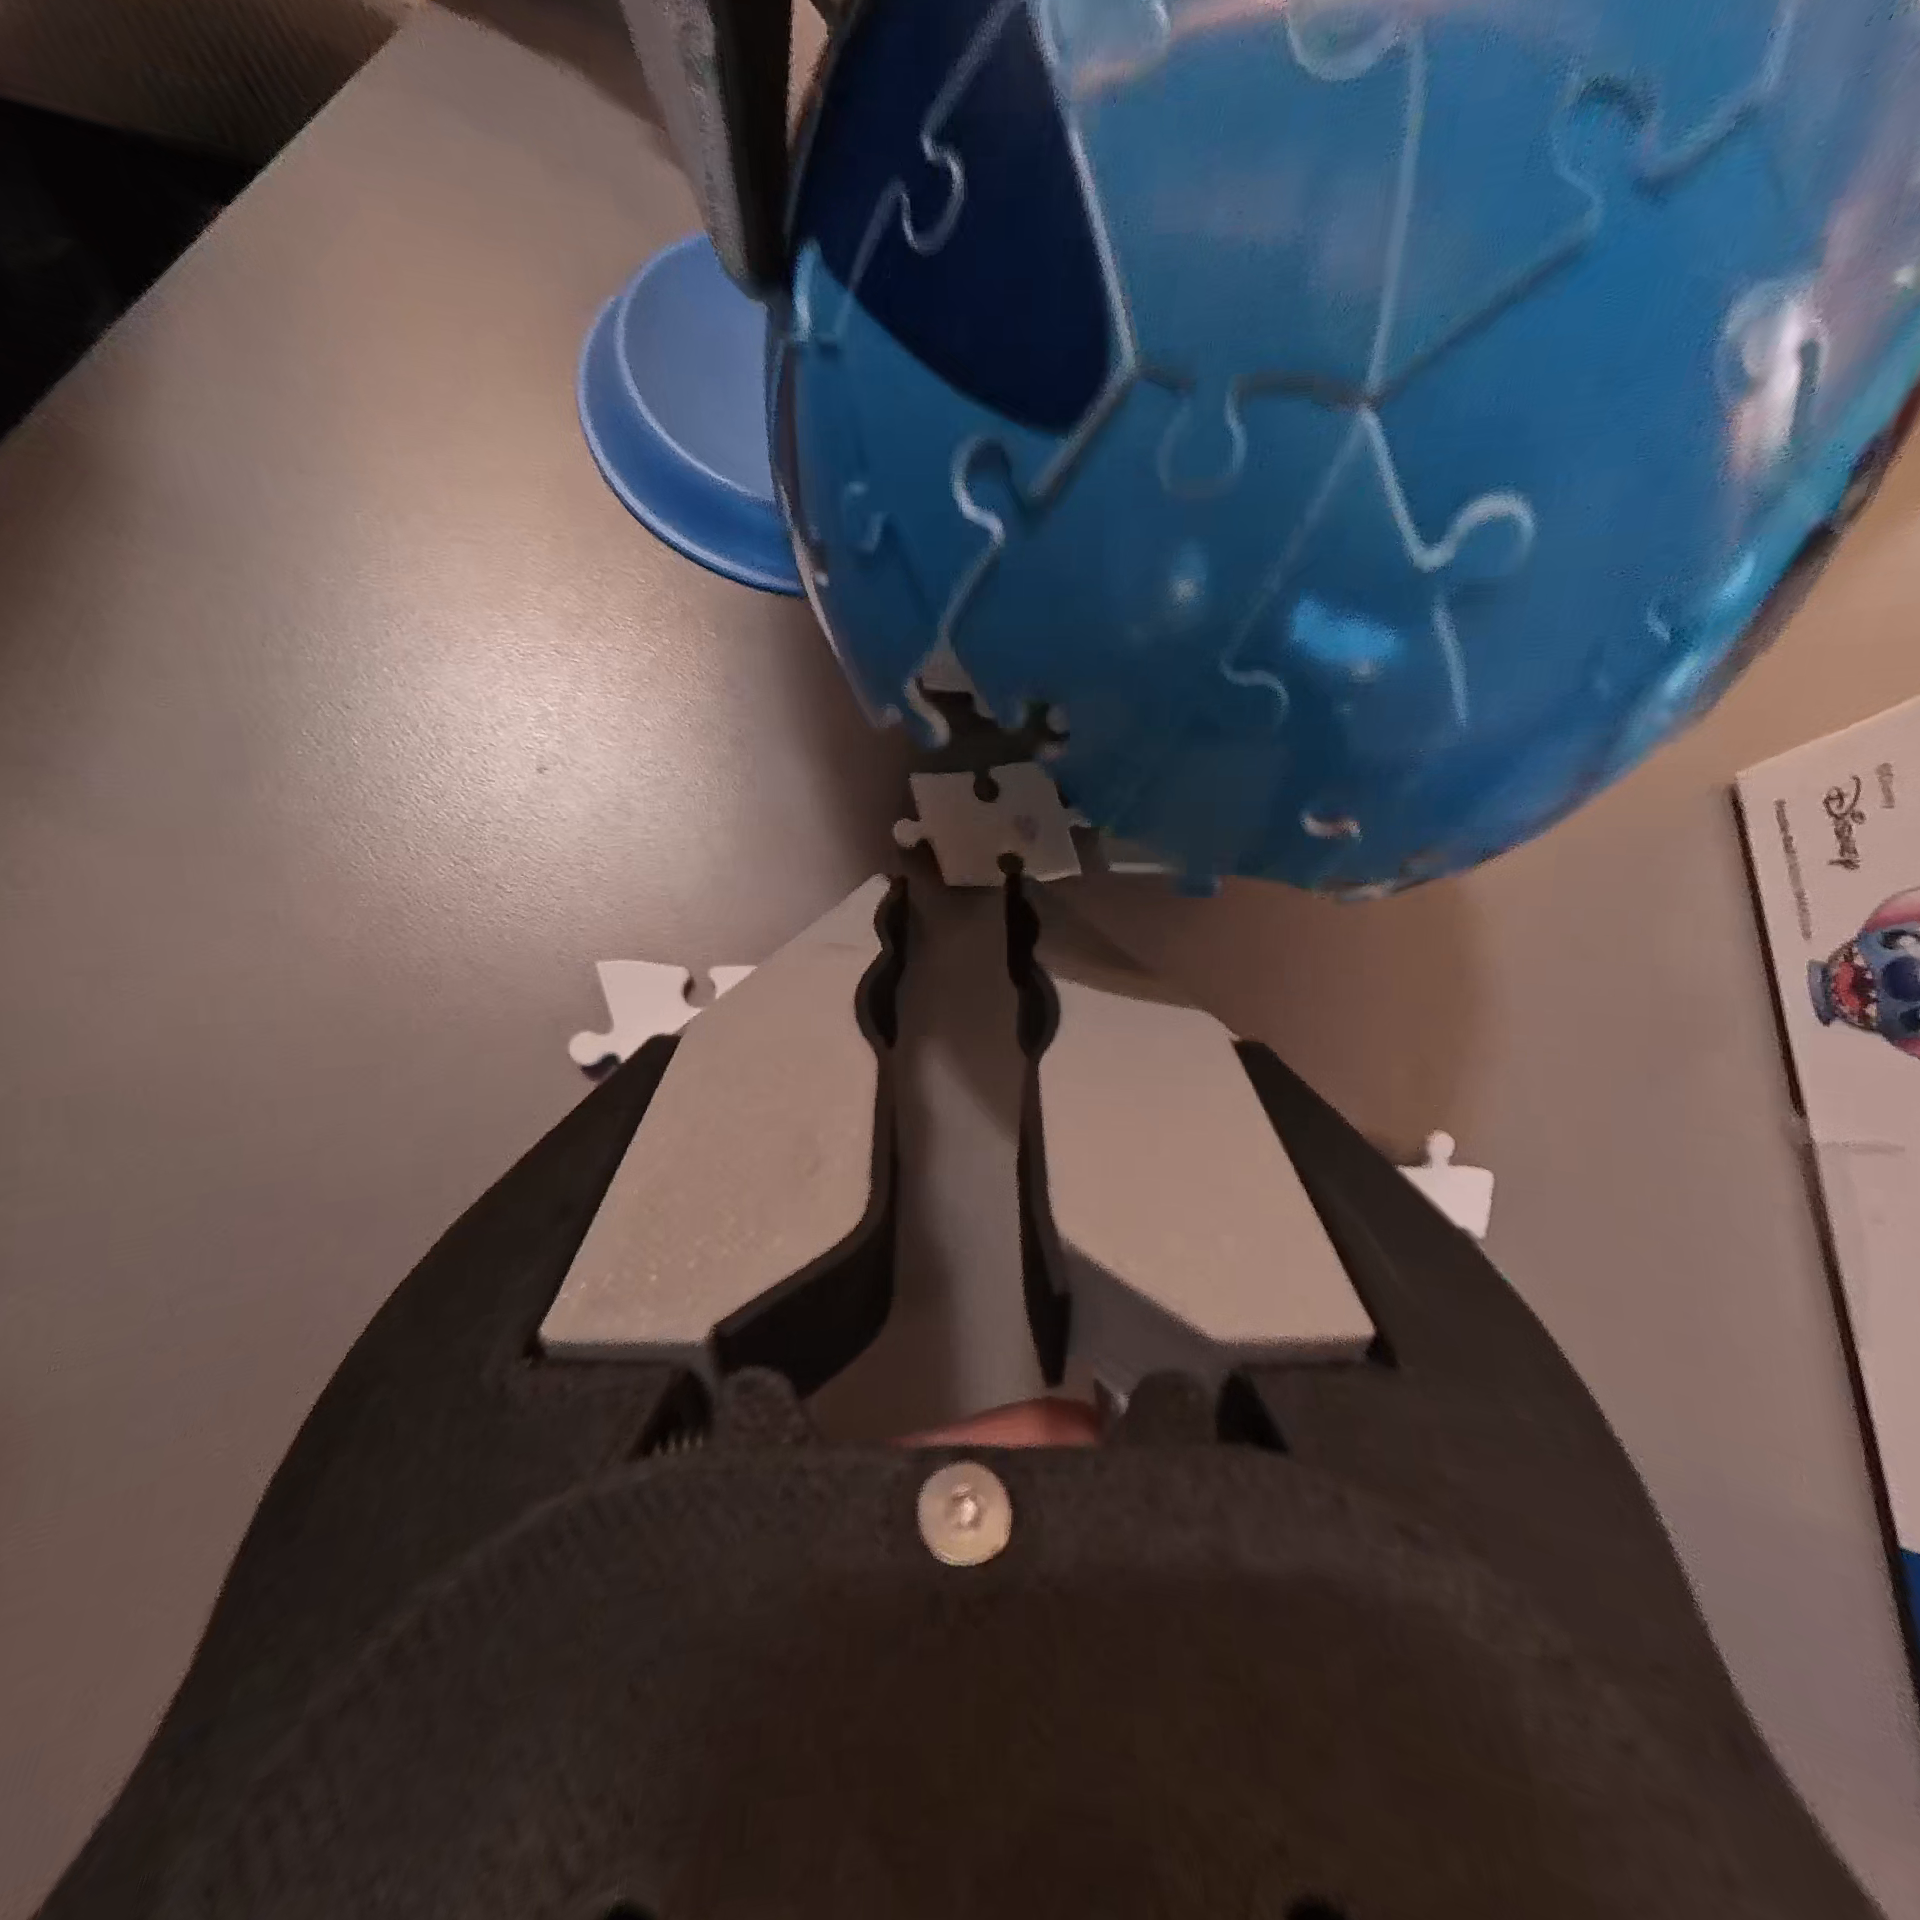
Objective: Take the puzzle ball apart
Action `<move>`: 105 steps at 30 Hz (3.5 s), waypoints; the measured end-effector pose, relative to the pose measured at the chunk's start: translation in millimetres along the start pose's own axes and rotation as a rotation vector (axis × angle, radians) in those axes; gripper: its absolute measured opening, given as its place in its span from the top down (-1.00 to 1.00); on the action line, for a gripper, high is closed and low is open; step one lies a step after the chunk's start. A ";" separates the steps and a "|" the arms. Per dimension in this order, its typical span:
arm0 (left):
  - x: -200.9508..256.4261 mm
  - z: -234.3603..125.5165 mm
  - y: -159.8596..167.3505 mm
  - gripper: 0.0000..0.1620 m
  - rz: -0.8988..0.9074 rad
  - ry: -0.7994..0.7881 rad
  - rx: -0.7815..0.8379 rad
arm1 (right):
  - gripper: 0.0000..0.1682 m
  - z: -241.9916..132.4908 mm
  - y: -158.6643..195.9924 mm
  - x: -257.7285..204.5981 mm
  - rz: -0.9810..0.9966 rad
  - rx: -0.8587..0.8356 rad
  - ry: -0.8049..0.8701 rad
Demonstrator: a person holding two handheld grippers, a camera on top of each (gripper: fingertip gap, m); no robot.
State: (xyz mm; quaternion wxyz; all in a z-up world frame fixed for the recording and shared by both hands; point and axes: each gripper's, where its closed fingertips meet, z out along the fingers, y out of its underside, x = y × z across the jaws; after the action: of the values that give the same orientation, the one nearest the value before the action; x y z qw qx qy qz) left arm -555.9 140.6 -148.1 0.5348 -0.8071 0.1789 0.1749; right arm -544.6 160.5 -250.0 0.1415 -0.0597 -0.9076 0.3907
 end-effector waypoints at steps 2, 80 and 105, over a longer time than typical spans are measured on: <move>1.1 1.9 -1.1 -0.15 0.014 -0.007 0.009 | 0.85 1.5 -2.0 -4.1 -0.023 0.000 -0.001; -40.3 2.2 22.0 -0.14 -0.026 -0.031 0.059 | 0.59 7.4 -2.8 22.6 0.014 0.007 0.004; -33.9 0.4 19.0 -0.13 0.006 -0.052 0.055 | 0.75 11.9 -3.9 16.7 0.082 -0.009 -0.073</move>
State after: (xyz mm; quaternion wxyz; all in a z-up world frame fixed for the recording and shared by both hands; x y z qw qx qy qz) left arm -594.6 137.5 -147.4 0.5609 -0.7865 0.1723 0.1926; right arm -564.1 153.3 -251.5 0.0918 -0.0833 -0.9107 0.3941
